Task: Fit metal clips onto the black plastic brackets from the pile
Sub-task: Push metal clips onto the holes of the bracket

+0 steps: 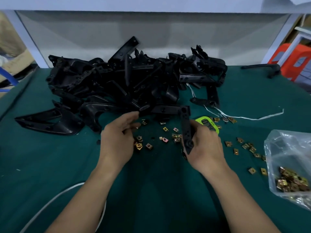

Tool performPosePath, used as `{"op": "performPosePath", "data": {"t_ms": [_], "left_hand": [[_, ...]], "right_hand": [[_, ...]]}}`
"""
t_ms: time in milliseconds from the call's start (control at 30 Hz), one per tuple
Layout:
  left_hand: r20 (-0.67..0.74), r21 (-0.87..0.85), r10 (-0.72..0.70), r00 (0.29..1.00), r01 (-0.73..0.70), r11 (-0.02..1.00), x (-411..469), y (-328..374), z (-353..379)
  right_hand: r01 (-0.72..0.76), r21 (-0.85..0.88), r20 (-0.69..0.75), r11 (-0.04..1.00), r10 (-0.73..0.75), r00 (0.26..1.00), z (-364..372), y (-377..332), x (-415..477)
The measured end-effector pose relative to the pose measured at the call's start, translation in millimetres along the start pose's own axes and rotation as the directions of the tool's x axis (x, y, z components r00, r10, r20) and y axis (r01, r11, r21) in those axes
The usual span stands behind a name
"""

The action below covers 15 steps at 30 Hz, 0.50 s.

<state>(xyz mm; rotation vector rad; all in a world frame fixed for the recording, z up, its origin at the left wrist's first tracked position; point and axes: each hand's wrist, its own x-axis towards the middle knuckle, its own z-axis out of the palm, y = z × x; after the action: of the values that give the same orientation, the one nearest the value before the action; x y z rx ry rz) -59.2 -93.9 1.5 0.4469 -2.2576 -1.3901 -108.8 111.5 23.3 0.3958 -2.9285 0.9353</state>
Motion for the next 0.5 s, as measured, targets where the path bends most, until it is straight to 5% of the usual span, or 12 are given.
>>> {"op": "performPosePath", "data": {"t_ms": [133,233,367,500], "left_hand": [[-0.084,0.288,-0.086,0.993,0.107,0.952,-2.5,6.8,-10.6],[0.101,0.504,-0.127,0.987,0.06,0.862,-4.3,11.5,-12.9],[0.314,0.394,-0.029,0.949,-0.102,0.913,-3.7,3.8,-14.9],[0.283,0.37,-0.021,0.959,-0.089,0.925,0.1,-2.5,-14.4]], "right_hand": [[-0.04,0.003,-0.054,0.999,0.04,0.998,-3.4,5.9,3.9],[-0.044,0.021,-0.035,0.999,0.045,0.998,-4.3,5.2,4.7],[-0.05,0.016,-0.09,0.999,0.051,0.995,-5.3,8.4,5.2],[-0.007,0.08,-0.117,0.997,0.016,0.993,-6.2,7.7,3.7]]}}
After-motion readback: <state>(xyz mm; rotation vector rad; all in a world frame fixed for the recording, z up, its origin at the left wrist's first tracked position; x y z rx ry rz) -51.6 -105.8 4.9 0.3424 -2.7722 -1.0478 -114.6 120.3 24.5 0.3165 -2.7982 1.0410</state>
